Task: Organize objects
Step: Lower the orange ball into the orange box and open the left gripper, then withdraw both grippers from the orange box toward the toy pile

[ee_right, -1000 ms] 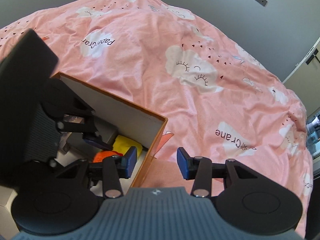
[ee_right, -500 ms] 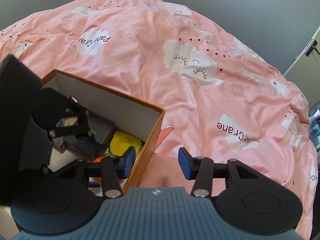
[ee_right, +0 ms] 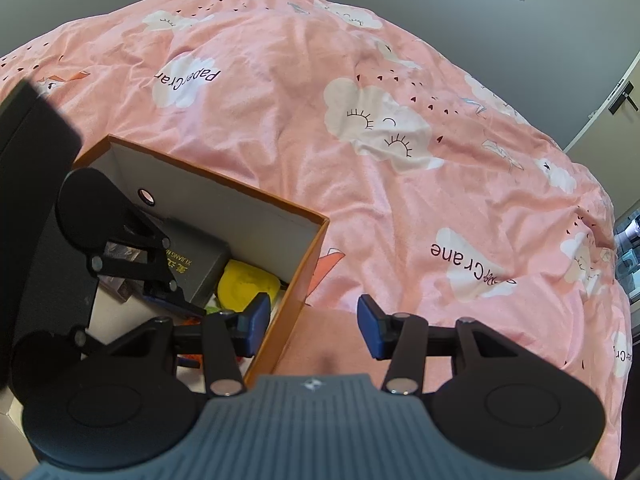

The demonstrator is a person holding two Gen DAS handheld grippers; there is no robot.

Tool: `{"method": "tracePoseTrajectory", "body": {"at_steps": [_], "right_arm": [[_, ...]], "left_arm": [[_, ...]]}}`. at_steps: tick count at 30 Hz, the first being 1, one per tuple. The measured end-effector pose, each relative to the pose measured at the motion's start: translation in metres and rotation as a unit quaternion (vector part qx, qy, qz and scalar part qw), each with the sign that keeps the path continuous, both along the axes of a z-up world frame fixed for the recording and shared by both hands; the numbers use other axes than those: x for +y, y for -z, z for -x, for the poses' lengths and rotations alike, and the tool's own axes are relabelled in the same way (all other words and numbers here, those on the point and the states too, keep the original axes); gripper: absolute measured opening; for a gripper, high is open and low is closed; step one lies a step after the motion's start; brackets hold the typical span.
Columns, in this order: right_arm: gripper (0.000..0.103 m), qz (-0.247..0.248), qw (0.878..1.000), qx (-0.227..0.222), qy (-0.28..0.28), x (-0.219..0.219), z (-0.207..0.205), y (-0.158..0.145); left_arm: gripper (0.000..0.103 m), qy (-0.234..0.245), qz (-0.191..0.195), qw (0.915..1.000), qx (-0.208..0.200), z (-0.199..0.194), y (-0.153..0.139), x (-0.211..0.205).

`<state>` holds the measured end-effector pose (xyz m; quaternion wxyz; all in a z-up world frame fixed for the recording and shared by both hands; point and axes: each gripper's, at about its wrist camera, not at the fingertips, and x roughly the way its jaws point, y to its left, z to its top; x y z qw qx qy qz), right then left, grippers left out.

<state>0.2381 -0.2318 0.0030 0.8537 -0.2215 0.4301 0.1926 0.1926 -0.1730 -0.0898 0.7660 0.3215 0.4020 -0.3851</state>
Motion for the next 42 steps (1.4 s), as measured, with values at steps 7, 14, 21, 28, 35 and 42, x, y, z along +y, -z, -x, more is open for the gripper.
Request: {"method": "tracePoseTrajectory", "body": {"at_steps": [7, 14, 21, 28, 35, 42], "right_arm": [[0.05, 0.01, 1.0, 0.009, -0.005, 0.001, -0.001, 0.003], [0.055, 0.01, 1.0, 0.01, -0.007, 0.0, -0.001, 0.003], [0.055, 0.012, 1.0, 0.007, -0.01, 0.001, 0.001, 0.001], [0.055, 0.01, 1.0, 0.0, -0.01, 0.002, 0.004, -0.005], [0.055, -0.004, 1.0, -0.013, -0.024, 0.01, 0.019, -0.023], [0.06, -0.076, 0.996, -0.017, -0.042, 0.036, 0.046, -0.054]], "left_arm": [[0.035, 0.072, -0.036, 0.9947, -0.065, 0.006, 0.006, -0.008], [0.047, 0.061, -0.089, 0.99, -0.09, 0.007, 0.02, 0.001], [0.048, 0.027, -0.049, 0.9969, -0.056, 0.001, 0.016, 0.01], [0.05, 0.0, -0.022, 0.999, -0.038, -0.001, 0.007, 0.019], [0.05, -0.064, 0.034, 0.9968, -0.034, 0.007, -0.039, 0.055], [0.053, -0.164, 0.067, 0.9817, -0.068, 0.043, -0.099, 0.097]]}}
